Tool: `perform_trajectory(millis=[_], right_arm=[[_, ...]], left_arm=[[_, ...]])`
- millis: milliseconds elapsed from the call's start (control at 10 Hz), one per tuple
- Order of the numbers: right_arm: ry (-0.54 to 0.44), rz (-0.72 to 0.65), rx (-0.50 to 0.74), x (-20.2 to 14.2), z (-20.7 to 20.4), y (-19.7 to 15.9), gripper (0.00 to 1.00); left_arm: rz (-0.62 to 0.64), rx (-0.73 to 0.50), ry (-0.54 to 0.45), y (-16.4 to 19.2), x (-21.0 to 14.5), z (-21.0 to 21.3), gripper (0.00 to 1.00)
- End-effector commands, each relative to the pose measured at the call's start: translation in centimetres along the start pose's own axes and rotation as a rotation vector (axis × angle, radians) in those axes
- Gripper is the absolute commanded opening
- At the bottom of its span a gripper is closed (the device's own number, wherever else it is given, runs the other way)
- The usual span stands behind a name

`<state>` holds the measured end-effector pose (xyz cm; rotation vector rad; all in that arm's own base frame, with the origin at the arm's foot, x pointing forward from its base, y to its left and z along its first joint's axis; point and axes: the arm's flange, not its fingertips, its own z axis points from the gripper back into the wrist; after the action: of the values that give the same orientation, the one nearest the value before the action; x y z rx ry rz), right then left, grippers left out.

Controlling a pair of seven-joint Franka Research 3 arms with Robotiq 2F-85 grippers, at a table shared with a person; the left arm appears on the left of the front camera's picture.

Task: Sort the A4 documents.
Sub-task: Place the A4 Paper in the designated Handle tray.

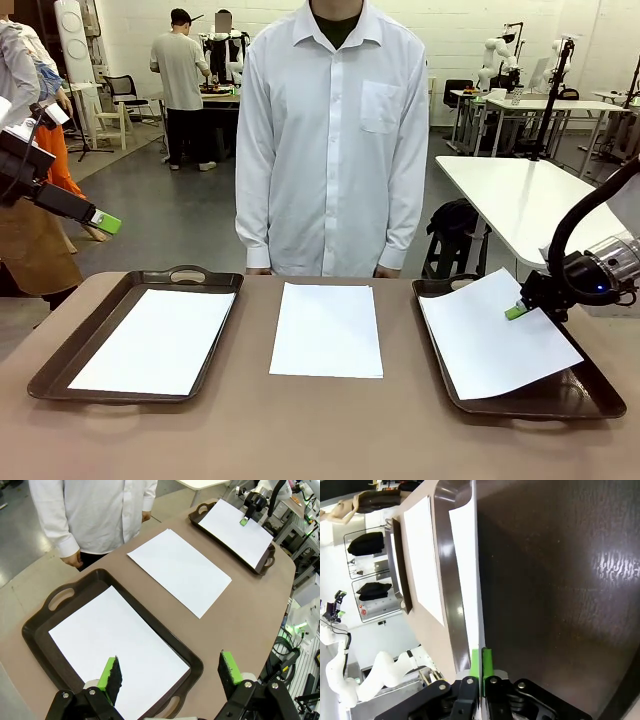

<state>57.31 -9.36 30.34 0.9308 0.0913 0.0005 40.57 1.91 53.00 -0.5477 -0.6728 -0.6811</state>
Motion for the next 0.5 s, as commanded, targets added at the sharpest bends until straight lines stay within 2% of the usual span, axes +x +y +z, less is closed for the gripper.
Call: perform_trajectory(millis=[0,400], right_arm=[[-0.018,-0.029,-0.051,-0.53,0.20,0.51,0.01],[-0.022,-0.063,-0.158,-0.68,-0.23,0.38,0.01]], left_arm=[[-0.004,0.000,0.004,0.00,-0.05,-0.02,1.00],[-0.004,0.000,0.004,0.00,-0.05,-0.02,1.00]])
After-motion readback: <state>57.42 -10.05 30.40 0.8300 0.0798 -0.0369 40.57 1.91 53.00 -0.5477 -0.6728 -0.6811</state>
